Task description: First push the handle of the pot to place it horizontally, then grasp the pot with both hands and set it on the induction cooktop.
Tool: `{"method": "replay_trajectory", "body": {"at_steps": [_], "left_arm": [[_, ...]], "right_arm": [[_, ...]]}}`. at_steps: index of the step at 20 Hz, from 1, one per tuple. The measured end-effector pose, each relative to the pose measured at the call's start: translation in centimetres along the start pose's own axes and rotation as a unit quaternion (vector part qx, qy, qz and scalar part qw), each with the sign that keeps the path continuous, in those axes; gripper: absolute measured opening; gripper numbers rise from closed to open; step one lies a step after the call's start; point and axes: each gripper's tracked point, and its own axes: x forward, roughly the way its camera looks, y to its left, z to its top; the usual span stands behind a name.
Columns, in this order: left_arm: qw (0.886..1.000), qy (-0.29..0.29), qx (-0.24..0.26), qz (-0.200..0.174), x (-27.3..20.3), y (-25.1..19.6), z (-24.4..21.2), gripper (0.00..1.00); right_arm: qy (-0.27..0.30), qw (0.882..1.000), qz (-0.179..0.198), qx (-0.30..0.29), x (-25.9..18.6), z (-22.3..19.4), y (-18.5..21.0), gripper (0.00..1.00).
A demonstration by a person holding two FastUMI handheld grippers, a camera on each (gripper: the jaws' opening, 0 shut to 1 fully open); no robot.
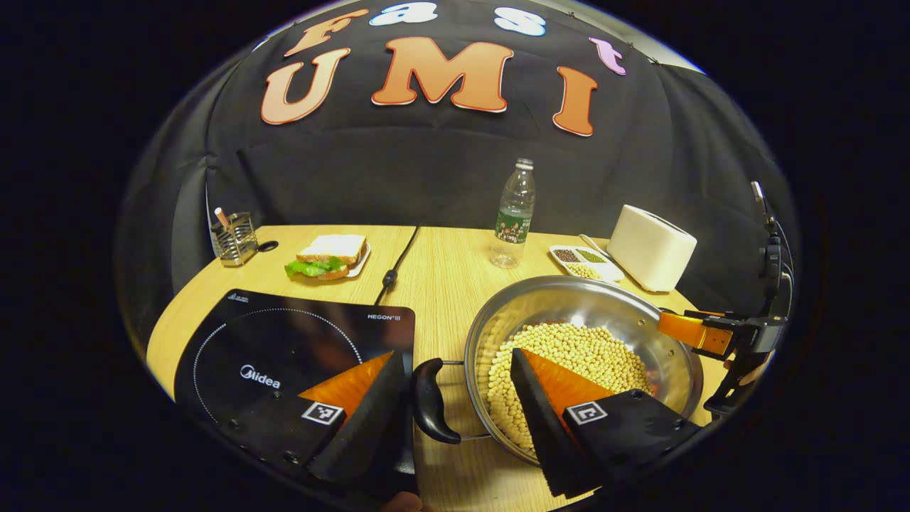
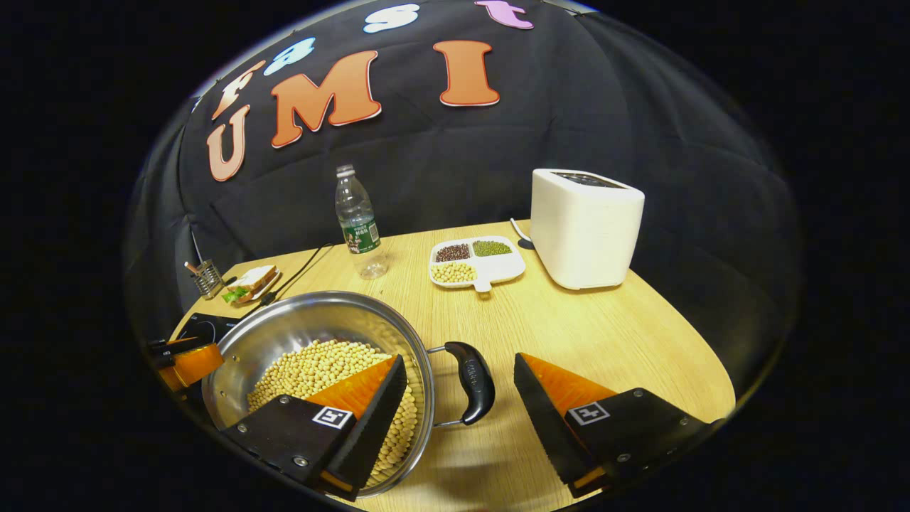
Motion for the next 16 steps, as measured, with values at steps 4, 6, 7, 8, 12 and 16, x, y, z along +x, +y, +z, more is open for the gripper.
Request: {"method": "replay_trajectory", "body": {"at_steps": [4, 6, 7, 8, 12, 16], "left_arm": [[1.0, 0.006, -0.019, -0.001, 0.9, 0.2, -0.3, 0.99], [1.0, 0.012, -0.01, 0.001, 0.9, 0.0, -0.5, 0.98], [1.0, 0.014, -0.005, 0.003, 0.9, 0.0, -0.5, 0.99], [1.0, 0.014, -0.004, 0.0, 1.0, -0.1, -0.5, 0.99], [1.0, 0.018, 0.004, -0.01, 1.1, -1.0, -0.6, 0.97], [0.999, 0.034, 0.017, -0.013, 1.9, -1.6, -1.3, 0.96]], "right_arm": [[0.016, 1.0, 0.003, -0.002, 0.2, -0.7, 0.1, 0.95], [0.024, 1.0, 0.001, 0.001, 0.4, -1.1, -0.1, 0.93], [0.03, 1.0, 0.004, 0.004, 0.5, -1.3, 0.0, 0.86], [0.037, 0.999, 0.017, 0.009, 0.4, -1.5, 0.5, 0.81], [0.042, 0.999, 0.032, 0.013, 0.0, -1.7, 0.0, 0.59], [0.043, 0.998, 0.027, 0.025, -0.3, -1.7, -1.3, 0.57]]}}
